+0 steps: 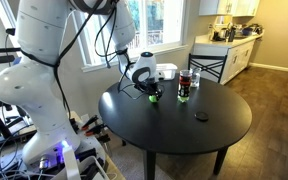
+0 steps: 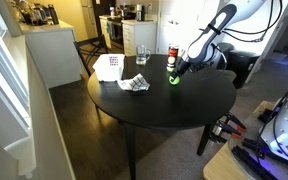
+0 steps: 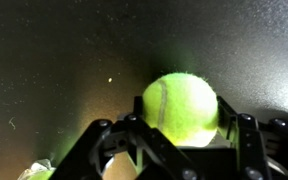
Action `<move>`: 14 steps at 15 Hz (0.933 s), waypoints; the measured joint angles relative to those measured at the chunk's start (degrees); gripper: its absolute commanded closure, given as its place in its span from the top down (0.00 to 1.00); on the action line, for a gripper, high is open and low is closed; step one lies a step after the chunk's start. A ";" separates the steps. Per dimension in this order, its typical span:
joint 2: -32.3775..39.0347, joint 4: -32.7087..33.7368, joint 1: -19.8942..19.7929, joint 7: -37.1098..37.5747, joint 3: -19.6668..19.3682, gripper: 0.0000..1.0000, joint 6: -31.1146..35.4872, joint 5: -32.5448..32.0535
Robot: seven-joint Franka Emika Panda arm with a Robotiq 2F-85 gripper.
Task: Put the tennis ball in the black container.
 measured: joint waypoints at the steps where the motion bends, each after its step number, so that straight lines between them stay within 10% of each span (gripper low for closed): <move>1: -0.02 0.00 -0.47 -0.07 0.45 0.43 0.00 0.00; 8: -4.89 -0.41 -7.86 -1.60 8.88 0.43 2.00 0.10; 14: -13.37 -4.29 -6.25 -1.60 5.65 0.43 11.54 0.06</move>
